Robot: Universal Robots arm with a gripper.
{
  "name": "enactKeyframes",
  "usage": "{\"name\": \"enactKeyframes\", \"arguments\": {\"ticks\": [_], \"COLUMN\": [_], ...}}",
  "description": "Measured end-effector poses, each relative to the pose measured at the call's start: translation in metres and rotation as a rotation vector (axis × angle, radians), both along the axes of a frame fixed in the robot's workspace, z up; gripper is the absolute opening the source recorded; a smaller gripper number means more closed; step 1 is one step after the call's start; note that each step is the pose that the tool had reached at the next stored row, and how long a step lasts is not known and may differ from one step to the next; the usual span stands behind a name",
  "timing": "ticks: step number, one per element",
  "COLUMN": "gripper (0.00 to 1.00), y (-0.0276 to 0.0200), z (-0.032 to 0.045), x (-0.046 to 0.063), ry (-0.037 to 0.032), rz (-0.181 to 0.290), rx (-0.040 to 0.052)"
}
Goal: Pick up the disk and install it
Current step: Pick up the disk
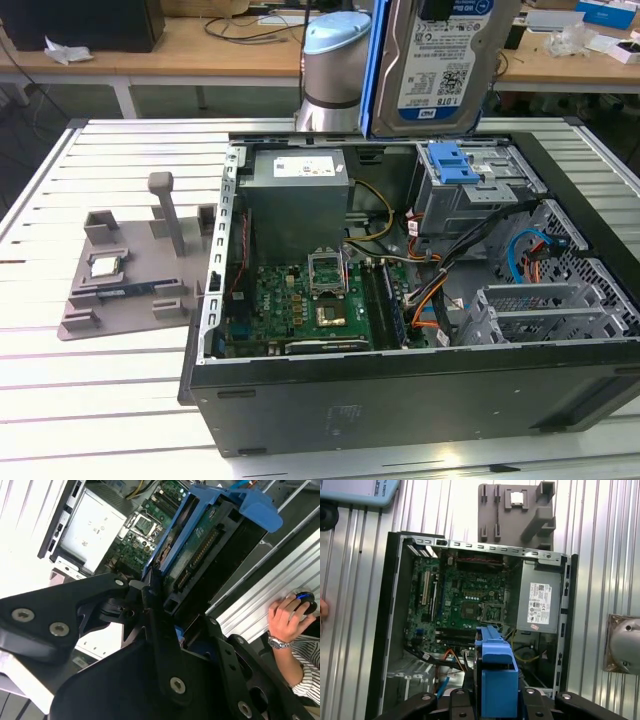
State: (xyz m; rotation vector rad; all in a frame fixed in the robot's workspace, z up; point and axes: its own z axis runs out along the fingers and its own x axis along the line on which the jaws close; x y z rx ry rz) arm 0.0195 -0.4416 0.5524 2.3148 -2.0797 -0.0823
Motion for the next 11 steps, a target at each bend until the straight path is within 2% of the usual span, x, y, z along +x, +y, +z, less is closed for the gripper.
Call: {"name": "enactKeyframes", "arguments": {"ticks": [3,5,7,9,11], "gripper": [0.37,0.37,0.37,0.37,0.37], "y": [-0.0063,-0.014,-0.0196,-0.0281,-0.0334], "z": [-0.0012,-0.0024,-0.0033,-0.0047,-0.0056], "x": [0.0,0.0,0.0,0.0,0.0], "ry": [0.0,0.0,-0.0001,0.0,0.0], "rz": [0.0,0.0,0.0,-0.001,-0.001], "rx": [-0.0002,-0.0004,-0.0004,-0.0006,-0.0008]}}
